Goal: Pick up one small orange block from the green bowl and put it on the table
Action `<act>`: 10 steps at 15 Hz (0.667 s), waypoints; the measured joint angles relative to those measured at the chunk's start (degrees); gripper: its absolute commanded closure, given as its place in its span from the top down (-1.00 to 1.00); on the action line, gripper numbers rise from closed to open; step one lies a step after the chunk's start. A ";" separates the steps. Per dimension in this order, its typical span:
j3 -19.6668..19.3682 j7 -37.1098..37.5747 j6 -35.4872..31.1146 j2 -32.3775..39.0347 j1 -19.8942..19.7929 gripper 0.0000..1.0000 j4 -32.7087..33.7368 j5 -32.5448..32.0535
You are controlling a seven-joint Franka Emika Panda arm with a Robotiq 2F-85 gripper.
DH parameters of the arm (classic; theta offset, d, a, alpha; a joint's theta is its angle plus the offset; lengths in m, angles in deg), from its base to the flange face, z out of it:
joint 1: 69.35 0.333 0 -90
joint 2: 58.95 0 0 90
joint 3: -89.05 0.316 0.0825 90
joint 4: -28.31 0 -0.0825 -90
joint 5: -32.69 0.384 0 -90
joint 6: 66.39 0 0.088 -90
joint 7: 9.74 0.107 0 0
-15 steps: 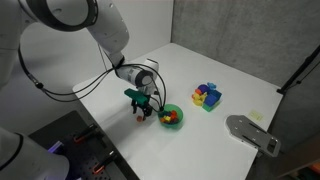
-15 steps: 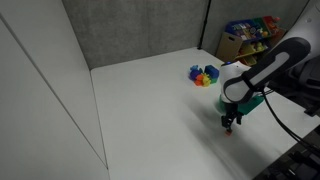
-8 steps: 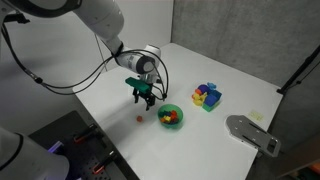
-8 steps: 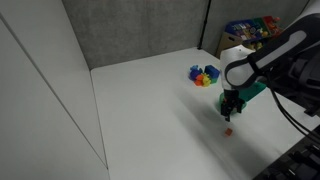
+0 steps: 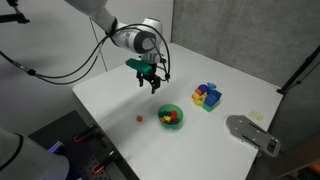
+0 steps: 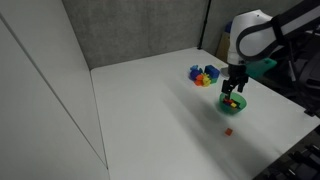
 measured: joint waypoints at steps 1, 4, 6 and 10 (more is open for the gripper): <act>-0.02 0.18 0.44 -1.79 -0.25 1.00 -0.41 0.00; -0.21 1.16 2.73 -7.35 -1.14 1.00 -1.72 0.00; -0.27 1.83 4.38 -11.11 -1.87 1.00 -2.65 0.00; -0.31 2.27 8.05 -18.83 -3.21 1.00 -3.60 0.00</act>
